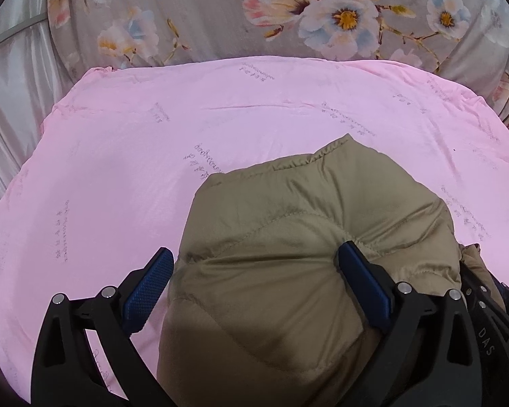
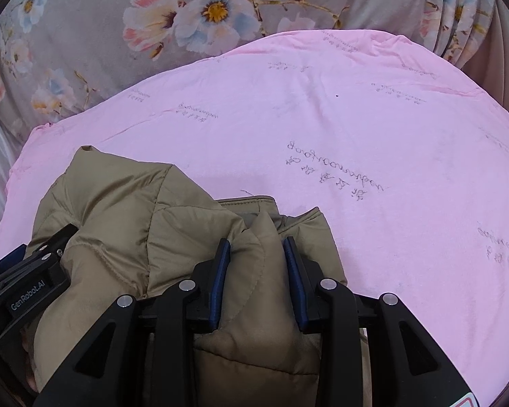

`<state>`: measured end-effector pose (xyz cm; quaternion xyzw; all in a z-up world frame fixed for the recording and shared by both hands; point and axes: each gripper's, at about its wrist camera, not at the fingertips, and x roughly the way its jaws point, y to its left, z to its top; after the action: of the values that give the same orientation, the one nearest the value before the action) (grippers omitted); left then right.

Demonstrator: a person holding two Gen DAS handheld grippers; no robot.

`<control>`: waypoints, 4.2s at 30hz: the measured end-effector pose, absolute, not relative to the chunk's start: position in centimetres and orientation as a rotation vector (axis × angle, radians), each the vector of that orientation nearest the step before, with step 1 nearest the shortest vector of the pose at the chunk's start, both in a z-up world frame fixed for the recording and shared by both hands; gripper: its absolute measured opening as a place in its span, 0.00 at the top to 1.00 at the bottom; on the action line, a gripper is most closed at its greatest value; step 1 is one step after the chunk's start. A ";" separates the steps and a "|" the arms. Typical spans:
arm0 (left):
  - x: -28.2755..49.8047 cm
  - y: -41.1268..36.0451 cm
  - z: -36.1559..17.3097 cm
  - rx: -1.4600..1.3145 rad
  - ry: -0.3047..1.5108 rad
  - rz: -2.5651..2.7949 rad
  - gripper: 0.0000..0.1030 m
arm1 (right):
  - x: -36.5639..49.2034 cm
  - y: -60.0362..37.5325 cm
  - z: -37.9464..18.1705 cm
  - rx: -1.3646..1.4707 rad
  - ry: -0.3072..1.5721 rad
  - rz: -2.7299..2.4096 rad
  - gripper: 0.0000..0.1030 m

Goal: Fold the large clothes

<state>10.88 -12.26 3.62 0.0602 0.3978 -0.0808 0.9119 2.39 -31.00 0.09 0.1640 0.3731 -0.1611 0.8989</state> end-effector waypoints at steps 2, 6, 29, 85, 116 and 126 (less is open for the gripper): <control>9.9 -11.1 4.4 0.095 0.837 -0.173 0.07 | 0.5 -30.5 1.5 0.312 0.726 -0.340 0.69; 6.1 -8.5 6.3 0.057 0.815 -0.207 0.07 | -3.2 -28.6 3.5 0.265 0.635 -0.288 0.67; 2.4 -9.0 3.3 0.095 0.699 -0.208 0.04 | -4.8 -27.9 0.2 0.269 0.594 -0.295 0.66; 5.7 1.0 -0.1 -0.495 1.155 -0.662 0.04 | -8.7 -33.5 -5.0 1.017 0.879 0.267 0.36; 7.9 -4.4 11.2 -0.028 0.696 -0.589 0.40 | 1.4 -30.5 7.2 0.568 0.580 0.147 0.83; 15.6 -3.5 11.5 0.006 0.601 -0.527 0.41 | 11.0 -27.8 8.9 0.475 0.544 0.161 0.83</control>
<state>15.56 -3.51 11.51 0.0027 0.2927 -0.2563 0.9212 10.97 -27.77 8.86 0.2319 0.2658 0.0786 0.9324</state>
